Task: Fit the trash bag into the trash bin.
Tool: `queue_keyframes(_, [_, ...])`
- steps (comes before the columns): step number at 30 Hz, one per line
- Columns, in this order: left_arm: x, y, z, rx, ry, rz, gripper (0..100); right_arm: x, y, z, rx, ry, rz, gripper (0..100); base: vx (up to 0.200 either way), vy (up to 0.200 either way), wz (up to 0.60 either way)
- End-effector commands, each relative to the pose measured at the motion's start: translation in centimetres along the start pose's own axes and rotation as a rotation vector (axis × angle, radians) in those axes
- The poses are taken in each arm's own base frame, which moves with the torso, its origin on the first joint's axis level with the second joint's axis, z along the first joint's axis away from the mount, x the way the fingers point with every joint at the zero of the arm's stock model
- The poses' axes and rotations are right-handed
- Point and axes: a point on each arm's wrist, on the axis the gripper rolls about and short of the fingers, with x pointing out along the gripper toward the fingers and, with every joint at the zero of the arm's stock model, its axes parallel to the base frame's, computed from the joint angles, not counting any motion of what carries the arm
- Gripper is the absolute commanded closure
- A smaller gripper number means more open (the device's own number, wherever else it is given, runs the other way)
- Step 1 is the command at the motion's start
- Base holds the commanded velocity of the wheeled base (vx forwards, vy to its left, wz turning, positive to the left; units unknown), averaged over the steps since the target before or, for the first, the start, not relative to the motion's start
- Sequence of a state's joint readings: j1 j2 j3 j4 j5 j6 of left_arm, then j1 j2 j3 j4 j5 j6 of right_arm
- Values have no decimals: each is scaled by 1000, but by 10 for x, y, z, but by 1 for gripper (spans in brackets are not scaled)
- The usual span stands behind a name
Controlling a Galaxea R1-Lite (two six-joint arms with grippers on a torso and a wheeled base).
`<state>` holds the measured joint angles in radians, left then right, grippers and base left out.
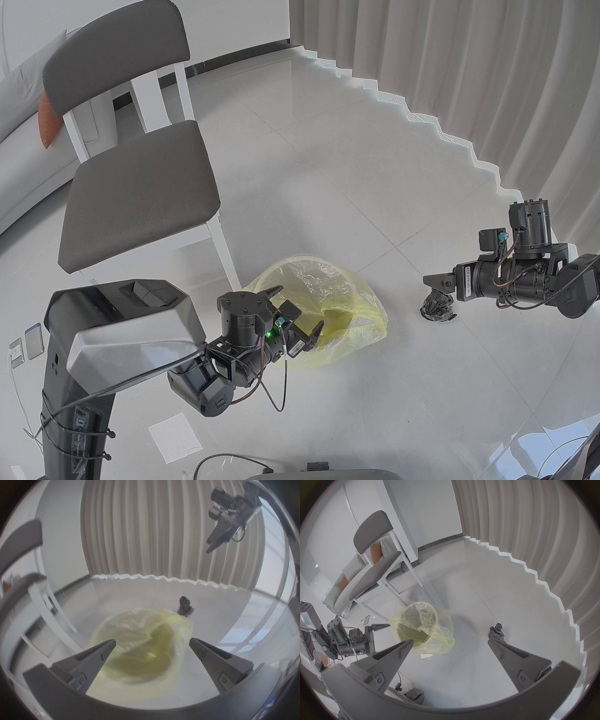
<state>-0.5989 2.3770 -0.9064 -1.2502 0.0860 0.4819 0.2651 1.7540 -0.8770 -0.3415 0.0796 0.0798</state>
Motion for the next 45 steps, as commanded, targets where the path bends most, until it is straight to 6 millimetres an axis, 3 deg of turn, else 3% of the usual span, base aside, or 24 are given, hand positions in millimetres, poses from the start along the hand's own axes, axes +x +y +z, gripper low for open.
queue_keyframes(1, [20,1,-9,64,34,61,0,-5,0,2,-2,-11,1,0,0,0,0])
queue_keyframes(15, [24,-5,-17,207,159,115,0,-5,-1,4,-7,-13,12,0,0,0,0])
queue_keyframes(24, [38,-11,-39,239,226,135,0,-5,-2,4,-6,-18,11,0,0,0,0])
queue_keyframes(36, [60,15,-52,214,241,230,0,-3,-4,2,1,-12,16,0,0,0,0])
queue_keyframes(45, [68,22,-49,192,207,251,0,-2,-3,1,3,-8,26,0,0,0,0])
